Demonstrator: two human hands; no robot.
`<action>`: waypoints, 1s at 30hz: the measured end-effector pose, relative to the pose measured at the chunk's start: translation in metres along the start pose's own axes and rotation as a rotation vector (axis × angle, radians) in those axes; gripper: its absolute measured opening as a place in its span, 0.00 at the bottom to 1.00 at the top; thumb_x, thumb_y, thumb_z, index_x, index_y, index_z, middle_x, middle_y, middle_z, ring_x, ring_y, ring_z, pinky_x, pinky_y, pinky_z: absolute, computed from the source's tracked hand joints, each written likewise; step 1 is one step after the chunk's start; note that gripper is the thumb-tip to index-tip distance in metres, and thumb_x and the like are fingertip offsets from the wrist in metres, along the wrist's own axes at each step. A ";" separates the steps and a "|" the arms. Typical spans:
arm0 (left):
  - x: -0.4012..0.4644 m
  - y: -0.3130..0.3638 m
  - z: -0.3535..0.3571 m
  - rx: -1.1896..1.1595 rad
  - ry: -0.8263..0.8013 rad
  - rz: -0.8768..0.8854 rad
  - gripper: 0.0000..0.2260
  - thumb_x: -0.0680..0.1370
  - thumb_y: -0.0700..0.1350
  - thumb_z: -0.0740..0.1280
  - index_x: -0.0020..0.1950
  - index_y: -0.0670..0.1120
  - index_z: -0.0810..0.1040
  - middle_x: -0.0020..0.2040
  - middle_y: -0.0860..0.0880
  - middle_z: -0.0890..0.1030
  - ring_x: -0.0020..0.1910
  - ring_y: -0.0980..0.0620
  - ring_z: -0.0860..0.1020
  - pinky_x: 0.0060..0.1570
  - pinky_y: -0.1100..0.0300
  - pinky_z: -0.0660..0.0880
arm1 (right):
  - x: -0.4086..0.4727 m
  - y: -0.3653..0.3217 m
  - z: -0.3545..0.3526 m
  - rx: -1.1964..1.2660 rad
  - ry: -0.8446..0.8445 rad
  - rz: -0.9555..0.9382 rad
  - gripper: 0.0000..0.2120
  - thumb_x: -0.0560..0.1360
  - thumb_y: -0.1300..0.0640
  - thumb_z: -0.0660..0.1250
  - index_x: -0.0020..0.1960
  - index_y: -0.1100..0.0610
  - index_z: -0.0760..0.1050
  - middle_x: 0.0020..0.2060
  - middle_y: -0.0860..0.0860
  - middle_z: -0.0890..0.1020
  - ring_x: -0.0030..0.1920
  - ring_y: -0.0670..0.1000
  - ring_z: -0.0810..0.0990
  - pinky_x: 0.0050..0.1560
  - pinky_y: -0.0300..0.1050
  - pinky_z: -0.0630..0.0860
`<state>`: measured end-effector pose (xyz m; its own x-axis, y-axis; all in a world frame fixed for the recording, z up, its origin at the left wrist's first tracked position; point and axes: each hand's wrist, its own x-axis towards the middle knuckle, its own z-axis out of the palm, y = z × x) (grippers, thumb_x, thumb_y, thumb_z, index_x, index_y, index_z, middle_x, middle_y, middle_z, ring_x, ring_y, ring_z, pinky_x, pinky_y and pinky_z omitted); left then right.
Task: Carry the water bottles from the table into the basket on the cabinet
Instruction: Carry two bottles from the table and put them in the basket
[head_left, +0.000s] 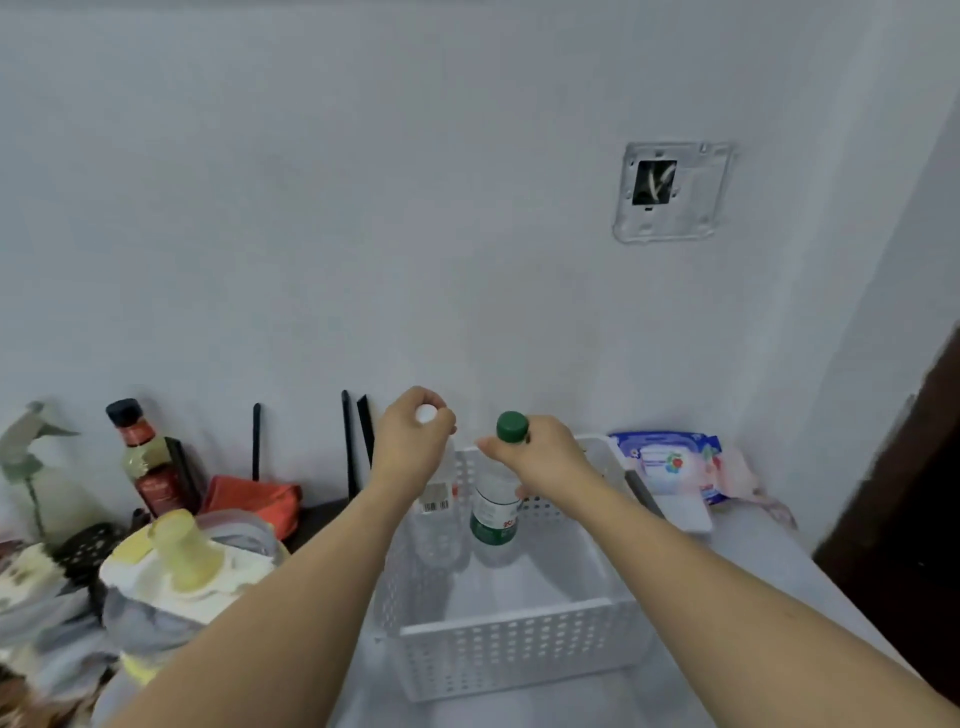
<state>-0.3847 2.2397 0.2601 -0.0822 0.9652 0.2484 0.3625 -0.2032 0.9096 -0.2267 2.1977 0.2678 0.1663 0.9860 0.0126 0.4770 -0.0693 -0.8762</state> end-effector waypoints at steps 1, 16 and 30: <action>0.002 -0.008 0.002 0.017 0.002 0.000 0.03 0.73 0.43 0.65 0.41 0.50 0.77 0.36 0.51 0.83 0.23 0.60 0.70 0.26 0.63 0.68 | 0.004 0.005 0.004 -0.008 -0.002 -0.009 0.17 0.69 0.46 0.73 0.30 0.52 0.69 0.21 0.43 0.69 0.28 0.52 0.78 0.29 0.45 0.79; 0.012 -0.053 0.009 0.049 0.109 -0.035 0.03 0.75 0.46 0.68 0.48 0.52 0.78 0.42 0.55 0.79 0.35 0.58 0.76 0.32 0.63 0.69 | 0.025 0.030 0.035 -0.011 -0.042 -0.057 0.16 0.69 0.47 0.74 0.33 0.55 0.72 0.29 0.49 0.71 0.31 0.50 0.75 0.31 0.53 0.83; 0.006 -0.047 0.009 0.065 0.114 -0.062 0.07 0.78 0.50 0.62 0.53 0.51 0.76 0.44 0.58 0.77 0.38 0.64 0.74 0.33 0.67 0.66 | 0.030 0.032 0.045 -0.102 -0.100 -0.061 0.24 0.73 0.39 0.68 0.61 0.55 0.77 0.51 0.54 0.72 0.47 0.51 0.73 0.49 0.46 0.71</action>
<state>-0.3936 2.2565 0.2157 -0.2095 0.9498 0.2324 0.4130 -0.1295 0.9015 -0.2454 2.2318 0.2180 0.0498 0.9987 0.0112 0.5699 -0.0192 -0.8215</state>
